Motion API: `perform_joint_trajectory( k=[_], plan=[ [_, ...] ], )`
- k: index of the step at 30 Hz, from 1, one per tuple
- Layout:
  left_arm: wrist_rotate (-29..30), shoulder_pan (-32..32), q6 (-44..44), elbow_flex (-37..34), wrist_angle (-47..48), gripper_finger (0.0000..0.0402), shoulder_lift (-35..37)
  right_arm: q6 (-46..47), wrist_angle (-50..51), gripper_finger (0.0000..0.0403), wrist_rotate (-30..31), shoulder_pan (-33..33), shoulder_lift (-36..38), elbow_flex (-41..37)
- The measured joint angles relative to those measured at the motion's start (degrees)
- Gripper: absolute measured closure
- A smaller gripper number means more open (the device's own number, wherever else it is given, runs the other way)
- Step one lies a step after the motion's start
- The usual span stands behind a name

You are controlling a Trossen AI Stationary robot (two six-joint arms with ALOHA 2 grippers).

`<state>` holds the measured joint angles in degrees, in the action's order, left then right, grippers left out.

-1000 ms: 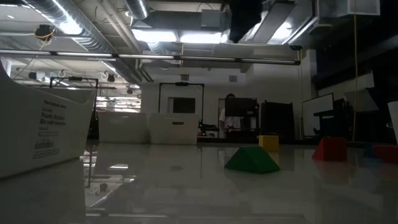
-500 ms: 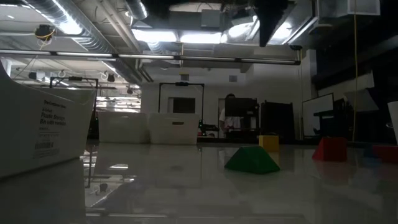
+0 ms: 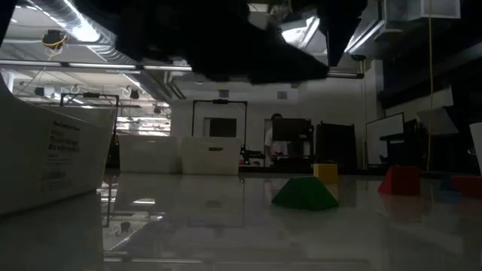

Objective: Sort blocks
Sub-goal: Put the green block into the top right white bin

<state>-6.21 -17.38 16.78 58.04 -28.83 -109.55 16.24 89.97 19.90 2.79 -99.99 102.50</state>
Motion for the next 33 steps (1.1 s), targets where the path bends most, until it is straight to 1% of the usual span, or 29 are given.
perform_joint_trajectory(
  k=[2,5,8,11,15,18,21,26,30,33],
  plan=[
    [-2.5,1.0,0.1,1.3,0.0,0.0206,-1.8,0.1,0.0,0.0221,-0.1,1.3,1.5,-0.8],
    [-5.4,2.3,0.6,2.8,0.4,0.0206,-3.8,1.0,0.0,0.0221,0.5,3.8,5.6,-2.8],
    [-7.5,3.2,1.8,4.2,2.9,0.0206,-5.2,5.3,-0.6,0.0221,4.1,6.1,10.1,-6.1],
    [-9.0,4.0,3.3,5.6,5.6,0.0206,-6.9,10.9,-2.7,0.0221,7.0,8.2,15.1,-11.0],
    [-10.9,4.5,4.8,7.4,7.8,0.0206,-9.5,15.7,-7.7,0.0221,6.9,10.9,21.4,-19.0],
    [-11.3,4.8,4.9,8.4,7.7,0.0206,-11.4,18.7,-11.5,0.0221,6.0,12.5,24.7,-24.9],
    [-11.9,4.7,4.9,9.0,8.0,0.0206,-12.7,21.0,-15.0,0.0221,5.3,14.0,26.9,-30.1],
    [-12.1,5.1,6.1,8.9,13.2,0.0206,-12.7,23.3,-20.3,0.0221,3.1,15.9,28.2,-37.4],
    [-12.1,5.1,5.9,8.9,13.4,0.0206,-13.0,24.1,-27.2,0.0221,2.3,17.0,28.1,-42.5],
    [-12.1,5.1,5.9,8.9,13.5,0.0206,-13.0,24.2,-34.4,0.0221,0.7,17.6,28.0,-46.1]
  ],
)
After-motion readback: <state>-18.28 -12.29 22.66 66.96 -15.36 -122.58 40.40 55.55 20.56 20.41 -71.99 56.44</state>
